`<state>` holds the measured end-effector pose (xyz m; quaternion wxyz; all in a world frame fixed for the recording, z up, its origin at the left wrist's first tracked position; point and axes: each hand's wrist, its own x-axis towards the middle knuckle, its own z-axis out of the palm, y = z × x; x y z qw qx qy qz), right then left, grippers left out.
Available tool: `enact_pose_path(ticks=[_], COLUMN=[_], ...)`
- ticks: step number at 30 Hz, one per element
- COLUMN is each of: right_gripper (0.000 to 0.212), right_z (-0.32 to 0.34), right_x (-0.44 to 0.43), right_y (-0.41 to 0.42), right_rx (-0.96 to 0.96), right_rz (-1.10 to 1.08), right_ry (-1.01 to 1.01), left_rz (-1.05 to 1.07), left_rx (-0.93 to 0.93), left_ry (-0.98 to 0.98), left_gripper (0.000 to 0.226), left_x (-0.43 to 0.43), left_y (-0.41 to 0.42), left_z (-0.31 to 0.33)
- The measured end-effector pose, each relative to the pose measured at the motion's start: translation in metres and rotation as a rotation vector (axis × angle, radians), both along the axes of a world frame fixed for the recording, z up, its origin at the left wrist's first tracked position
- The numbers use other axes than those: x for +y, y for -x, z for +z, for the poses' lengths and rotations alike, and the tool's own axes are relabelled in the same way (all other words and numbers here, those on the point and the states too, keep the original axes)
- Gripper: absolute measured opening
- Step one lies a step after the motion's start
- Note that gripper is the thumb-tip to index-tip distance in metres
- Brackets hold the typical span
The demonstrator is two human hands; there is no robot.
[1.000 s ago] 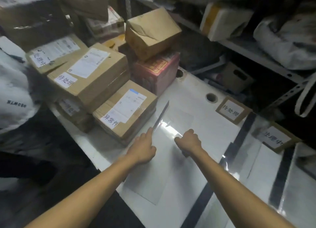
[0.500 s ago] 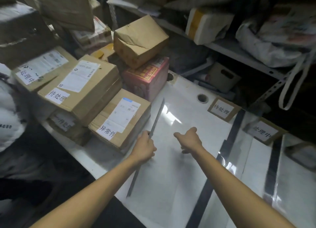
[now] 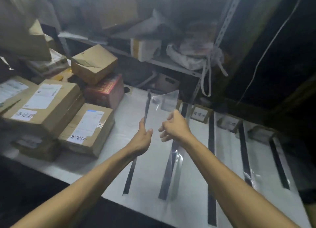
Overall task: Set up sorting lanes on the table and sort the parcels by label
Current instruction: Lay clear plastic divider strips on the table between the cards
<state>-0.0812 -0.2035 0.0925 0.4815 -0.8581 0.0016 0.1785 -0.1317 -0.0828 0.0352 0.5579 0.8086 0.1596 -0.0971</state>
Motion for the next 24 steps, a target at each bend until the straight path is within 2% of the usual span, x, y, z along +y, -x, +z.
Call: enact_pose_path(ticks=[3,5,7,10,15,19,21,24], right_gripper=[0.016,0.017,0.018,0.020,0.012,0.009,0.019,0.030], right_z=[0.011,0.013,0.017,0.037,0.079,0.085,0.085,0.080], right_x=[-0.026,-0.051,-0.082,-0.135,-0.243,-0.337,-0.378,-0.431], right_y=[0.012,0.019,0.023,0.016,0.001,-0.003,-0.005,-0.008], right_rx=[-0.069,-0.043,-0.039,-0.143,-0.296,-0.288,-0.301,-0.295], right_rz=[-0.022,-0.075,-0.138,-0.165,-0.161,-0.220,-0.257,-0.269], right_ry=[0.081,0.052,0.022,0.029,0.184,0.295,0.349,0.423], left_rz=[-0.055,-0.070,-0.080,-0.073,-0.125,-0.223,-0.256,-0.368], left_rx=[-0.027,-0.052,-0.084,-0.146,-0.241,-0.333,-0.358,-0.454], left_ry=[-0.016,-0.016,0.040,0.165,0.131,0.009,-0.193,-0.543], left_gripper=[0.058,0.055,0.047,0.032,0.044,0.068,0.073,0.066], left_x=[-0.029,-0.047,-0.066,-0.108,-0.223,-0.320,-0.363,-0.418], left_y=[0.004,0.003,0.001,-0.004,-0.012,-0.018,-0.022,-0.025], left_z=[0.006,0.011,0.020,0.037,0.052,0.052,0.049,0.047])
